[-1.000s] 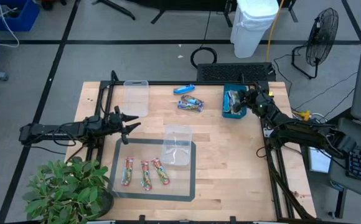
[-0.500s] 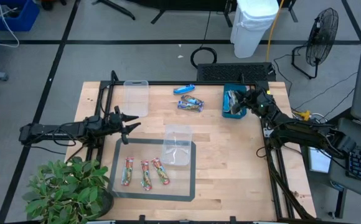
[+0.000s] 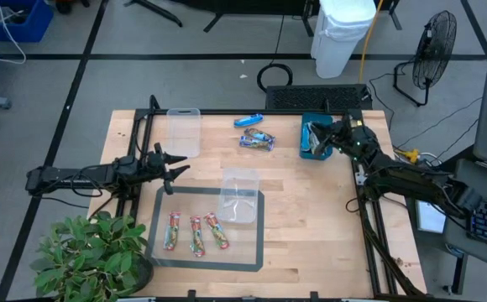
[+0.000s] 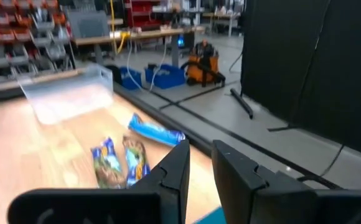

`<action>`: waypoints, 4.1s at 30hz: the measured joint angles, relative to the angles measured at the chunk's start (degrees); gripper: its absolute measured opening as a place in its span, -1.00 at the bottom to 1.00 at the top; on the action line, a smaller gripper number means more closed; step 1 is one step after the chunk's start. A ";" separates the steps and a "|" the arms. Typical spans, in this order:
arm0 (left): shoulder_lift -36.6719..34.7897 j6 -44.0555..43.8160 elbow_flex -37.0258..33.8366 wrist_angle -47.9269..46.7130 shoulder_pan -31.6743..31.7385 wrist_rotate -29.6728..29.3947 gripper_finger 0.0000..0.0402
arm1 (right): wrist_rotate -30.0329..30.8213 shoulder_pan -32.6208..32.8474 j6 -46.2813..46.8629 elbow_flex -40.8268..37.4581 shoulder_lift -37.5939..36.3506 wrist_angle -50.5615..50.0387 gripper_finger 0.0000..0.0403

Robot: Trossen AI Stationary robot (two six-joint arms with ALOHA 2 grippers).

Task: Pick and place Granola Bars by type
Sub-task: Put the blue granola bar into the top blue bin

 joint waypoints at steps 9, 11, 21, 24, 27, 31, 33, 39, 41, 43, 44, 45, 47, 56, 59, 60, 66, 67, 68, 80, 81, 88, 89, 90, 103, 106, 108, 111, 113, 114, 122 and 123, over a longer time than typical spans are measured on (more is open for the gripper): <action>-0.01 0.00 0.00 0.00 -0.02 0.00 -0.22 | 0.52 1.96 1.86 0.00 -13.48 -12.98 -0.71; 0.00 0.00 0.00 0.00 -0.01 0.00 -0.22 | 3.09 3.18 1.85 0.00 -16.56 -16.18 -0.71; -0.01 0.00 0.00 0.00 0.00 0.00 -0.22 | 16.43 10.53 -0.05 -4.60 -27.23 -17.97 -0.71; -0.01 0.00 0.00 0.00 -0.01 0.00 -0.22 | 19.49 12.14 -1.09 -6.81 -29.47 -17.49 -0.71; -0.01 0.00 0.00 0.00 -0.01 0.00 -0.22 | 21.60 13.52 -1.99 -7.67 -31.26 -16.84 -0.71; -0.01 0.00 0.00 0.00 0.00 0.00 -0.22 | 22.61 15.71 -4.08 -7.76 -32.23 -17.19 -0.71; 0.00 0.00 0.00 0.01 -0.02 0.00 -0.22 | 22.68 16.75 -5.54 -7.82 -32.50 -17.08 -0.71; -0.01 0.00 0.00 -0.01 -0.01 0.00 -0.22 | 22.82 18.86 -5.87 -7.93 -32.47 -17.25 -0.71; -0.01 0.00 0.00 0.00 0.00 0.00 -0.22 | 22.82 19.42 -5.75 -7.93 -32.45 -17.93 -0.71; -0.02 0.00 0.00 0.00 0.00 0.00 -0.22 | 22.82 19.92 -5.81 -7.96 -32.47 -18.47 -0.71; -0.01 0.00 0.00 0.00 0.00 0.00 -0.22 | 22.78 20.16 -6.19 -7.97 -32.45 -18.87 -0.71; -0.02 0.00 0.00 0.00 -0.02 0.00 -0.22 | 22.62 20.42 -6.96 -7.98 -32.45 -19.26 -0.71; 0.00 0.00 0.00 0.00 -0.01 0.00 -0.22 | 22.56 21.26 -8.37 -8.01 -32.45 -19.20 -0.71; -0.01 0.00 0.00 0.00 0.00 0.00 -0.22 | 21.86 27.47 -13.30 -8.07 -36.32 -17.60 -0.88; -0.01 0.00 0.00 0.00 -0.01 0.00 -0.22 | 19.05 29.05 -13.95 -8.07 -37.07 -19.59 -0.94; 0.00 0.00 0.00 0.00 -0.01 0.00 -0.22 | 17.80 29.43 -14.34 -8.07 -37.12 -20.28 -0.95; 0.00 0.00 0.00 0.02 0.00 0.00 -0.22 | 14.86 30.71 -14.79 -8.07 -37.15 -21.45 -1.00; -0.01 0.00 0.00 -0.01 0.00 0.00 -0.22 | 14.88 30.71 -14.84 -8.07 -37.15 -21.72 -1.00; -0.02 0.00 0.00 0.00 -0.02 0.00 -0.22 | 14.88 30.70 -14.85 -8.07 -37.15 -21.94 -0.99; -0.01 0.00 0.00 0.00 -0.02 0.00 -0.22 | 14.97 30.64 -8.66 -8.09 -37.12 -23.57 -0.97; 0.00 0.00 0.00 0.00 -0.01 0.00 -0.22 | 14.97 30.64 -8.73 -8.09 -37.12 -23.57 -0.97; 0.00 -0.23 0.00 0.32 -0.01 0.00 -0.22 | 14.99 30.64 -8.81 -8.09 -37.12 -23.55 -0.99; 0.00 -0.49 0.00 0.89 -0.02 0.02 -0.22 | 14.99 30.64 -8.83 -8.09 -37.12 -23.55 -0.99; -0.01 -0.92 0.00 1.57 -0.01 0.01 -0.22 | 14.99 30.64 -8.83 -8.09 -37.12 -23.55 -0.99; 0.00 -3.51 0.02 5.64 -0.02 -1.09 -0.22 | 14.99 30.64 -8.86 -8.09 -37.12 -23.54 -0.99; -0.01 -5.09 0.02 5.02 0.00 -1.87 -0.22 | 14.99 30.64 -8.85 -8.09 -37.12 -23.53 -1.00; 0.00 -7.10 0.02 5.13 0.00 -2.85 -0.22 | 15.00 30.64 -8.87 -8.09 -37.12 -23.54 -1.00; 0.59 -7.53 1.21 8.26 0.55 -7.35 -0.22 | 15.02 30.64 -8.87 -8.09 -37.12 -23.54 -0.99; 2.26 -6.98 4.72 7.76 1.94 -7.91 -0.22 | 15.02 30.64 -8.87 -8.09 -37.12 -23.53 -0.98; 3.55 -6.94 7.17 6.42 2.73 -7.89 -0.22 | 15.02 30.64 -8.87 -8.09 -37.12 -23.53 -0.98; 31.99 -2.09 32.21 -8.74 11.55 -8.40 -0.22 | 15.02 30.64 -8.87 -8.09 -37.12 -23.53 -0.99; 36.21 -0.92 35.23 -9.68 12.86 -8.01 -0.22 | 15.02 30.64 -8.87 -8.09 -37.12 -23.53 -0.98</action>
